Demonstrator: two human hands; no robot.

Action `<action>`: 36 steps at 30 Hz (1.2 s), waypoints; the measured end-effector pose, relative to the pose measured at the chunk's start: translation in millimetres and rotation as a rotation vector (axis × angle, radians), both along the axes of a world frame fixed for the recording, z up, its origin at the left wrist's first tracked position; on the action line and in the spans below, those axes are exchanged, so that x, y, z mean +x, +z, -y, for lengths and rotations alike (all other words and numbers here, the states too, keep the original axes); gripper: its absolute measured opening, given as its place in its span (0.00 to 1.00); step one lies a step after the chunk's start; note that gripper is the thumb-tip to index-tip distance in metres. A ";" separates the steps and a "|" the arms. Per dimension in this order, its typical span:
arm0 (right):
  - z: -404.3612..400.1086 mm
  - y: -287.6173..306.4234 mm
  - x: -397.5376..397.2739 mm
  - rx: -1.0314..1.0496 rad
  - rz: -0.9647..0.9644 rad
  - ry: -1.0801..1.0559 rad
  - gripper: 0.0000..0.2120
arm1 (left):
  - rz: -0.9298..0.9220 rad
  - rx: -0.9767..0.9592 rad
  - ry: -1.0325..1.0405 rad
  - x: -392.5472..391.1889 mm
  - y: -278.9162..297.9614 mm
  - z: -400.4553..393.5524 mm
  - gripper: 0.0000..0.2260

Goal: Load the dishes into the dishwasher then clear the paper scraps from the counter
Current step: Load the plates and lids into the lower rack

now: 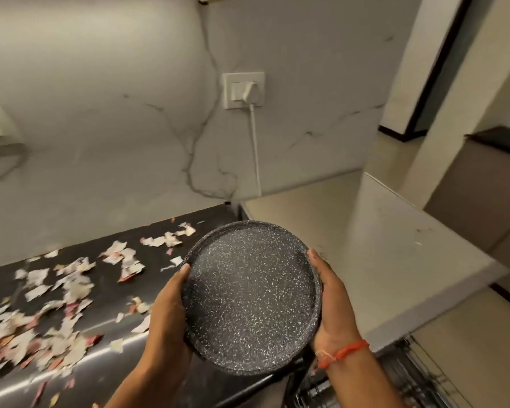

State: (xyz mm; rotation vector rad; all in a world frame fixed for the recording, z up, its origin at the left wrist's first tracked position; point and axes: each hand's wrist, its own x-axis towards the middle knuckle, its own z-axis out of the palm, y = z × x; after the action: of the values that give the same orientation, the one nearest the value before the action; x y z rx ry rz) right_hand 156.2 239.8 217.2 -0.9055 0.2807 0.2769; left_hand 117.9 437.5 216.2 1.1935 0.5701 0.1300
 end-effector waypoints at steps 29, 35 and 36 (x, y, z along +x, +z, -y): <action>173.2 -98.8 -147.9 -0.034 -0.313 -0.605 0.21 | -0.335 -0.014 -0.747 8.0 -87.5 181.9 0.25; 240.8 -128.2 -189.4 0.017 -0.403 -0.644 0.21 | -0.436 0.031 -0.898 -16.6 -99.9 252.5 0.26; 250.2 -130.1 -194.3 0.032 -0.407 -0.645 0.21 | -0.475 0.012 -0.904 -19.1 -103.5 262.3 0.29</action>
State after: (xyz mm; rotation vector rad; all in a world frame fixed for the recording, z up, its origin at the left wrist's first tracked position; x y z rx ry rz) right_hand -38.0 -10.4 87.0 -0.6786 0.9185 -0.1383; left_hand 98.7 175.3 112.7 1.3994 0.3857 -0.9371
